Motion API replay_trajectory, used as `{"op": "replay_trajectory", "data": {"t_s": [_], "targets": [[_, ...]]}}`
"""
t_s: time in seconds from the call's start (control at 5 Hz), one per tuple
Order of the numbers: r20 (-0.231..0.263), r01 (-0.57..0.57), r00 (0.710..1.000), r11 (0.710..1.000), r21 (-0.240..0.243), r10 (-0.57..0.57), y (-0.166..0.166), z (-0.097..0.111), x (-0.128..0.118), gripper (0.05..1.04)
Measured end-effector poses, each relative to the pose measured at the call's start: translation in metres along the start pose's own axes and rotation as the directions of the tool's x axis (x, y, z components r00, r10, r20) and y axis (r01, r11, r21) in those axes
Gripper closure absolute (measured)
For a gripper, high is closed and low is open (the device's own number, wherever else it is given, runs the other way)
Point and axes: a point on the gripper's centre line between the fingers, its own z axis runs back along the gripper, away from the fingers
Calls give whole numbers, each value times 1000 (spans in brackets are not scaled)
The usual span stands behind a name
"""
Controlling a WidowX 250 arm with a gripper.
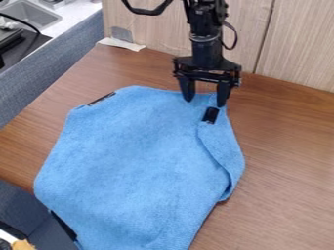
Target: Unfold cloth from top right to top right
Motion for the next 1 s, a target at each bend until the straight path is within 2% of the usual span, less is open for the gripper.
{"op": "replay_trajectory", "data": {"t_s": [0.2,0.4,0.8,1.0], "targets": [[-6,27,1000,1000,1,-27,4,15,2,77],[15,47,999,999,4,-47,7,36,3,83],[74,52,996,999,3,-52,31,96,-4,83],[76,81,993,995,53,-85,41,112,-9,83]]}}
